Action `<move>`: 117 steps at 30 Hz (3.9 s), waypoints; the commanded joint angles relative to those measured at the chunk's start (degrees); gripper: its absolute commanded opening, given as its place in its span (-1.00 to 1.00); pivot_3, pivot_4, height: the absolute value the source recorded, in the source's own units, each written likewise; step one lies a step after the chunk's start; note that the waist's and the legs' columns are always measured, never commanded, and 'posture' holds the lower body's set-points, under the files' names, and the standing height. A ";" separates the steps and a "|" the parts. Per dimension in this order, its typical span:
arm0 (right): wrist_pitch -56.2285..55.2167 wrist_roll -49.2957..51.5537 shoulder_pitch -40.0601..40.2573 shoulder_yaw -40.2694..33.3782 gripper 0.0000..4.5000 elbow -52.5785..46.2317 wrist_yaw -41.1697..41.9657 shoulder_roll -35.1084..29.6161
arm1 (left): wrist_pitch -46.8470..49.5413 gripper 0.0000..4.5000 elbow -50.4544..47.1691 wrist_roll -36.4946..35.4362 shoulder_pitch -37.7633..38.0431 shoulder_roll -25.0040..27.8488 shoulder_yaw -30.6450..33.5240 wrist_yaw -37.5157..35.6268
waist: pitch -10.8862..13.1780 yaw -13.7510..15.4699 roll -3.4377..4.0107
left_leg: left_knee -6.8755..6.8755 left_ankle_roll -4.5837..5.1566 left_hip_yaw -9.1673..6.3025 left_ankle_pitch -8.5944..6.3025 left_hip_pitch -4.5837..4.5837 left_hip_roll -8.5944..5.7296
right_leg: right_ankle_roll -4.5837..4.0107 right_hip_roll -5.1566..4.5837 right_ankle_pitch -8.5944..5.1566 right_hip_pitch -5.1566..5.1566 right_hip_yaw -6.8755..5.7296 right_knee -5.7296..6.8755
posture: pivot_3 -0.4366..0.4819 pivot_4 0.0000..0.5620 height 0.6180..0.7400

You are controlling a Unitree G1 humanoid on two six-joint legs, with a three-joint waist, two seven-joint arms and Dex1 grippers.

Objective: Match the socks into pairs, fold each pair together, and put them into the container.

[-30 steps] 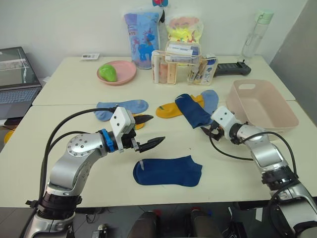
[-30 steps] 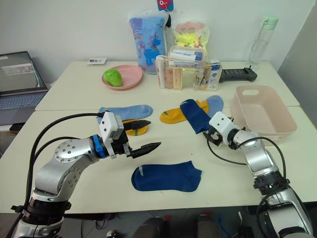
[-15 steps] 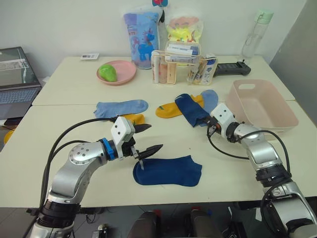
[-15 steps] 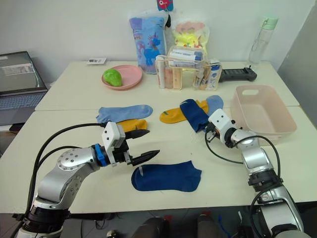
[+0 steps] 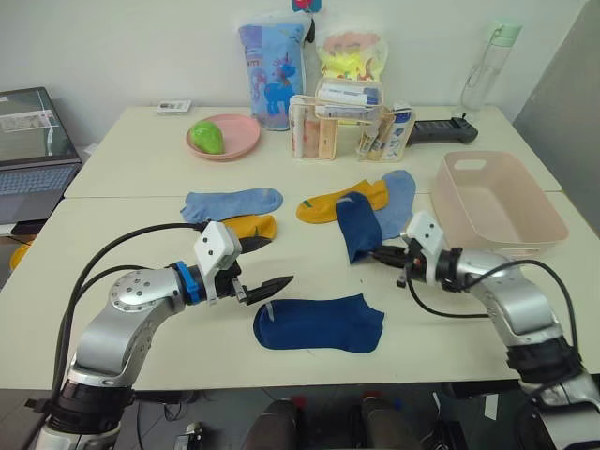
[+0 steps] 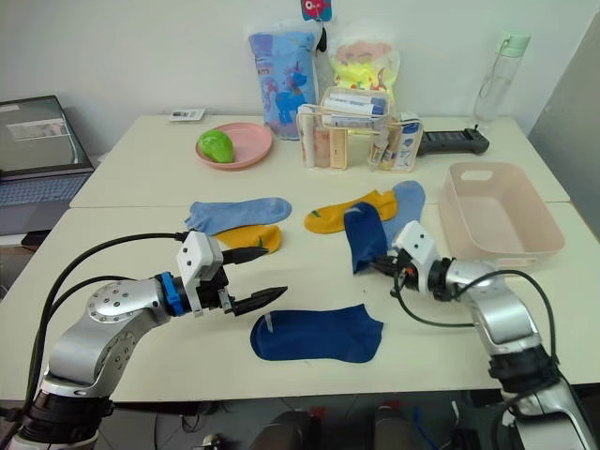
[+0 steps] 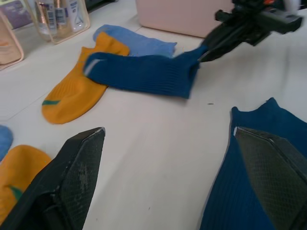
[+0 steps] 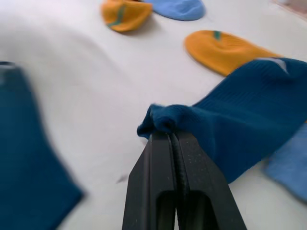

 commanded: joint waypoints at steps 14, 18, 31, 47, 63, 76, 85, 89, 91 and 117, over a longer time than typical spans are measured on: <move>16.99 20.76 7.39 -4.08 -0.98 -20.69 3.63 -9.01 | -4.58 1.00 20.27 11.99 -15.91 -9.99 -11.80 2.73 | 0.02 0.74 -0.06 | 0.02 -0.09 -0.04 0.05 -0.02 -0.01 | 0.03 -0.01 0.00 0.03 -0.07 -0.04 | -0.05 -0.47 1.00; 15.96 19.72 7.90 -3.13 -0.98 -20.80 1.29 -7.91 | -8.08 1.00 35.17 16.17 -24.30 -18.73 -13.99 7.51 | 0.06 1.21 -0.16 | 0.10 -0.16 -0.05 0.10 -0.05 -0.02 | 0.05 -0.01 0.00 0.05 -0.09 -0.02 | -0.05 -0.47 1.00; 12.73 18.25 9.71 -1.30 -1.00 -20.61 0.06 -7.86 | -16.32 0.59 51.81 24.87 -30.28 -22.81 -19.42 3.67 | 0.09 1.01 -0.24 | 0.10 -0.19 -0.03 0.11 -0.05 -0.02 | 0.09 -0.01 -0.01 0.02 -0.07 0.02 | -0.05 -0.47 1.00; 8.32 14.84 6.17 -0.47 -1.00 -14.96 -0.19 -7.52 | -13.33 -0.99 42.84 22.80 -25.53 -21.42 -14.45 6.12 | 0.08 0.64 -0.24 | 0.10 -0.19 -0.03 0.11 -0.02 -0.02 | 0.09 0.00 -0.01 0.02 -0.07 0.05 | -0.05 -0.47 1.00; -9.65 -3.48 -2.88 5.62 -1.00 3.91 0.39 -5.35 | 9.11 -0.99 -1.63 16.60 -0.54 -26.17 -0.77 27.89 | 0.08 0.32 -0.24 | 0.11 -0.21 0.03 0.12 -0.05 -0.02 | 0.09 -0.01 -0.02 -0.08 0.00 0.15 | -0.05 -0.47 1.00; -14.32 -6.30 -2.77 3.28 -1.00 6.80 -0.68 -3.31 | 10.40 -0.99 -3.92 16.61 2.47 -26.08 -2.96 31.07 | 0.08 0.49 -0.24 | 0.09 -0.22 0.04 0.12 -0.01 -0.02 | 0.08 0.00 -0.02 -0.03 0.00 0.12 | -0.05 -0.47 1.00; -10.32 -5.41 3.52 4.34 -1.00 4.17 4.13 -5.80 | 14.18 -0.99 -3.11 15.29 6.77 -28.47 -3.96 33.60 | 0.08 0.75 -0.23 | 0.09 -0.22 0.04 0.12 0.01 -0.01 | 0.08 0.00 -0.02 0.00 0.00 0.12 | -0.05 -0.47 1.00; -5.33 -1.28 4.67 2.21 -1.00 0.70 4.83 -5.74 | 15.57 -0.79 -5.18 14.45 8.62 -27.16 -4.27 32.99 | 0.08 0.79 -0.23 | 0.09 -0.22 0.04 0.12 0.01 -0.01 | 0.08 0.00 -0.02 0.00 0.01 0.13 | -0.05 -0.47 1.00; -3.58 0.18 4.57 1.53 -0.90 -0.18 5.28 -6.19 | 16.35 -0.56 -6.37 13.29 9.13 -25.77 -3.39 31.85 | 0.08 0.84 -0.23 | 0.08 -0.22 0.04 0.12 0.02 0.00 | 0.08 0.00 -0.02 0.00 0.01 0.13 | -0.05 -0.47 1.00; 10.97 -0.57 -2.32 3.52 0.25 5.47 -5.62 -2.25 | -0.78 0.40 24.91 13.92 -11.39 -13.02 -7.93 11.80 | 0.06 1.00 -0.20 | 0.06 -0.22 0.02 0.13 -0.04 -0.02 | 0.05 -0.02 -0.01 -0.07 -0.01 0.06 | -0.05 -0.47 1.00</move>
